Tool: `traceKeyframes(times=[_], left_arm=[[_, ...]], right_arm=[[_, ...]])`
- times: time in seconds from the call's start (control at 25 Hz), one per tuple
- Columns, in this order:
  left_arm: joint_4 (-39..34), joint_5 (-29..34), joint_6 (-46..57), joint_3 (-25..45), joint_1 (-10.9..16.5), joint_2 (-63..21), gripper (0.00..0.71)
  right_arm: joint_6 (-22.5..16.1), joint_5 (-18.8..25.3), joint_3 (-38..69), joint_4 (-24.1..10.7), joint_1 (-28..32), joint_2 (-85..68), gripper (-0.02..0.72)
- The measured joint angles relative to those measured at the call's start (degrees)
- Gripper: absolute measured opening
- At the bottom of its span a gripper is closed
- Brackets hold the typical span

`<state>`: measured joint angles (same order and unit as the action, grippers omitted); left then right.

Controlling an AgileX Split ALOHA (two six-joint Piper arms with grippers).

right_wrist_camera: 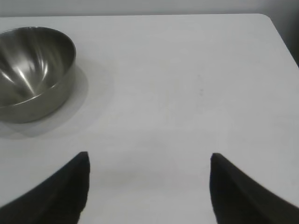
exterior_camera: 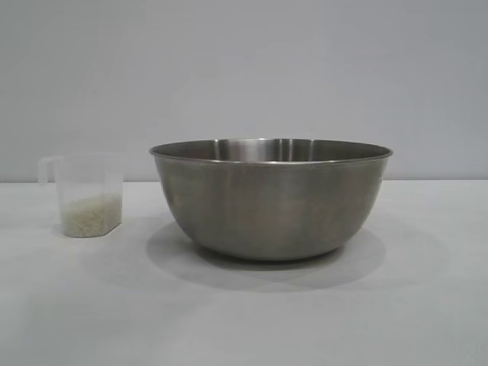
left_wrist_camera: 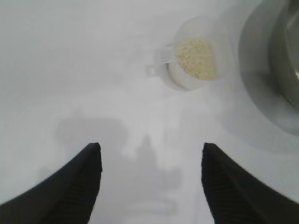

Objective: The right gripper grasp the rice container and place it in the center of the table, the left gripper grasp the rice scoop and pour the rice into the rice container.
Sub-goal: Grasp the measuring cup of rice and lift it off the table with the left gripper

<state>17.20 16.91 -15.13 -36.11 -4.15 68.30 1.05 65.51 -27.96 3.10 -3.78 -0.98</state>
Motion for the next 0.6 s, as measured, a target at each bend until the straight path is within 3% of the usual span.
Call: traceKeyframes(times=[0.36,0.48,0.6], left_arm=[[4.1,-18.4,0.1,11.2,-0.3,0.0,0.391],[4.2,-23.7,0.2,13.9,-2.7,-0.3,0.391],[4.2,-30.5,0.2,17.4,-7.8,-0.3,0.391]], right_arm=[[0.0,0.0,0.0,0.0,0.0,0.0,0.456],[0.0,0.0,0.0,0.0,0.0,0.0,0.456],[0.0,0.0,0.0,0.0,0.0,0.0,0.456]])
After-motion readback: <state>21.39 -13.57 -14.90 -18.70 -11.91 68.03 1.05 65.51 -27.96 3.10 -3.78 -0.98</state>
